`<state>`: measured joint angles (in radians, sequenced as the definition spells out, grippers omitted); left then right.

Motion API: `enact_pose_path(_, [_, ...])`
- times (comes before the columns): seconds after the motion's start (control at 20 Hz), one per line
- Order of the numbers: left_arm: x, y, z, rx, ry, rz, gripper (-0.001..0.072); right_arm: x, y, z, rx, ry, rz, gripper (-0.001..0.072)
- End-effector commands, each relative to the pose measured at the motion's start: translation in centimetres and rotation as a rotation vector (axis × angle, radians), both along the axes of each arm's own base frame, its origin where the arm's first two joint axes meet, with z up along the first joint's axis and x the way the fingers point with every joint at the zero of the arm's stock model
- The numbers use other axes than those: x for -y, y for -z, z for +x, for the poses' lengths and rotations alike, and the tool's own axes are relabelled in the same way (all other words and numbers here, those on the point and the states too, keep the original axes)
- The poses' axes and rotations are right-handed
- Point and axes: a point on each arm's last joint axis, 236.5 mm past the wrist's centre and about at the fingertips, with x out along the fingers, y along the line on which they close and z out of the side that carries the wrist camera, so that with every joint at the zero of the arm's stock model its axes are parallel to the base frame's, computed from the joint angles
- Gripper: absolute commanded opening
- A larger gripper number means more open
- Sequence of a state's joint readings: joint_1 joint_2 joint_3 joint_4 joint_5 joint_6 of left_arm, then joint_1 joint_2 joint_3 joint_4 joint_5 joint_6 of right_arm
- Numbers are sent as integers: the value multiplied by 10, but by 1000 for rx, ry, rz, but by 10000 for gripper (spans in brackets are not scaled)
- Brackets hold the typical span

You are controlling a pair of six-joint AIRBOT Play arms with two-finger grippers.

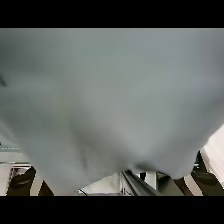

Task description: Fold the shirts.

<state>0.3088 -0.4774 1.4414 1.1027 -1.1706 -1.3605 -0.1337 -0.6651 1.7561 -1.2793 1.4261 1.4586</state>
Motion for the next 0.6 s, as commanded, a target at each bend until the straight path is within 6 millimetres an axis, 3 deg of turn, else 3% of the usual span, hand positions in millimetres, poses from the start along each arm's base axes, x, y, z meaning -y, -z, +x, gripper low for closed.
enact_pose_path(0.0, [-1,84,52,-210,50,-141,17,-11,85,54,-241,-80,58,20])
enact_pose_path(0.2, [2,168,124,-389,93,-275,17,-17,175,134,-450,-135,143,20])
enact_pose_path(0.35, [20,231,183,-507,130,-295,17,-18,237,200,-556,-142,233,20])
enact_pose_path(0.55, [35,307,247,-618,105,-349,17,-21,316,267,-695,-142,350,21])
